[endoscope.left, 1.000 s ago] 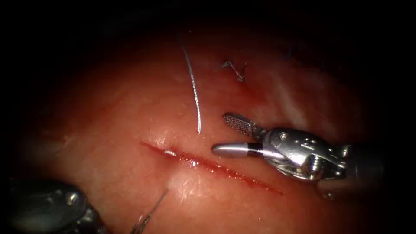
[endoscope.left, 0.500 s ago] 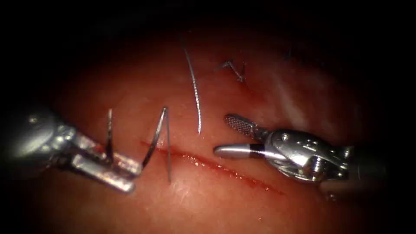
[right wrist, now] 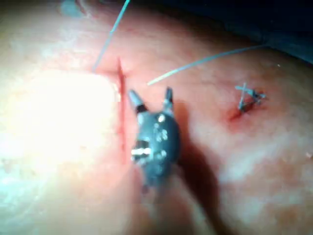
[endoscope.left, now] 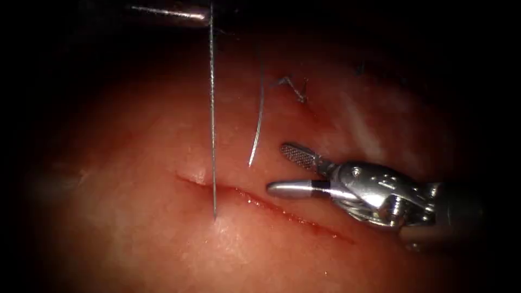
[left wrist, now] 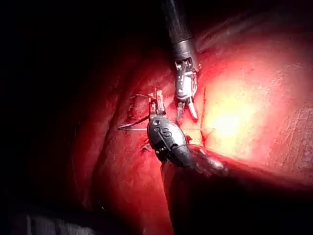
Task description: Wound Closure
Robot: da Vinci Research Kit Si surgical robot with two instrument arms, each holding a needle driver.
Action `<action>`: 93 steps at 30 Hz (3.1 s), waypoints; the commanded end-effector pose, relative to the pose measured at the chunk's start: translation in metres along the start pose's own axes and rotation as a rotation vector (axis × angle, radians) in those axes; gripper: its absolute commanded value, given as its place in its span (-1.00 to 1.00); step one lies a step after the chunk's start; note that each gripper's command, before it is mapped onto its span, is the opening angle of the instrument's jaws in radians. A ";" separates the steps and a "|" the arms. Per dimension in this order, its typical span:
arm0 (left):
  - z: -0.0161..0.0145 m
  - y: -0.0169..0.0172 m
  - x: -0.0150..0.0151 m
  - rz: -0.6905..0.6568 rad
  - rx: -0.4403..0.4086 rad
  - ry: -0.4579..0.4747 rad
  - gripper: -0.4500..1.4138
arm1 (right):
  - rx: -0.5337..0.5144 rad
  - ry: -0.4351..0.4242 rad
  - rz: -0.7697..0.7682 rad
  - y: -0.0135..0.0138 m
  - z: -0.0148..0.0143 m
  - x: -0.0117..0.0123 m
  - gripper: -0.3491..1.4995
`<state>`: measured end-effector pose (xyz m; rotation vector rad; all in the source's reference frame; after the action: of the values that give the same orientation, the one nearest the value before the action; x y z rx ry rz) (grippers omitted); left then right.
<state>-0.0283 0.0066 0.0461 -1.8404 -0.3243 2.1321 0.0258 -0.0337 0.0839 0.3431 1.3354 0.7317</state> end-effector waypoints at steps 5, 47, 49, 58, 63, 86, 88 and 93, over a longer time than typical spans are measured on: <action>0.0007 -0.0026 0.0009 0.034 0.040 0.045 -1.00 | 0.006 0.002 0.000 -0.0003 0.0007 -0.0003 0.62; -0.0031 0.0063 -0.0077 0.039 0.026 0.050 -1.00 | 0.089 -0.257 -0.120 -0.0102 0.0060 -0.0015 -1.00; -0.0030 0.0067 -0.0073 0.038 0.019 0.055 -1.00 | 0.107 -0.270 -0.129 -0.0103 0.0059 -0.0015 -1.00; -0.0024 0.0098 -0.0062 0.042 -0.014 0.079 -1.00 | 0.125 -0.264 -0.096 -0.0134 -0.0003 0.0020 -1.00; -0.0021 0.0121 -0.0068 0.047 -0.025 0.079 -1.00 | 0.146 -0.252 -0.087 -0.0173 -0.0032 0.0037 -1.00; -0.0097 0.0128 -0.0024 0.042 0.013 0.075 -1.00 | 0.020 -0.196 -0.173 -0.0159 -0.0007 0.0032 0.54; -0.0096 0.0125 -0.0032 0.052 0.017 0.073 -1.00 | 0.003 -0.202 -0.182 -0.0146 0.0005 0.0024 0.54; -0.0083 0.0130 -0.0042 0.045 0.032 0.064 -1.00 | -0.021 -0.201 -0.204 -0.0136 0.0029 0.0021 0.53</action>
<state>-0.0207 -0.0074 0.0436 -1.9093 -0.2392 2.0860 0.0323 -0.0416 0.0745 0.2396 1.1473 0.5223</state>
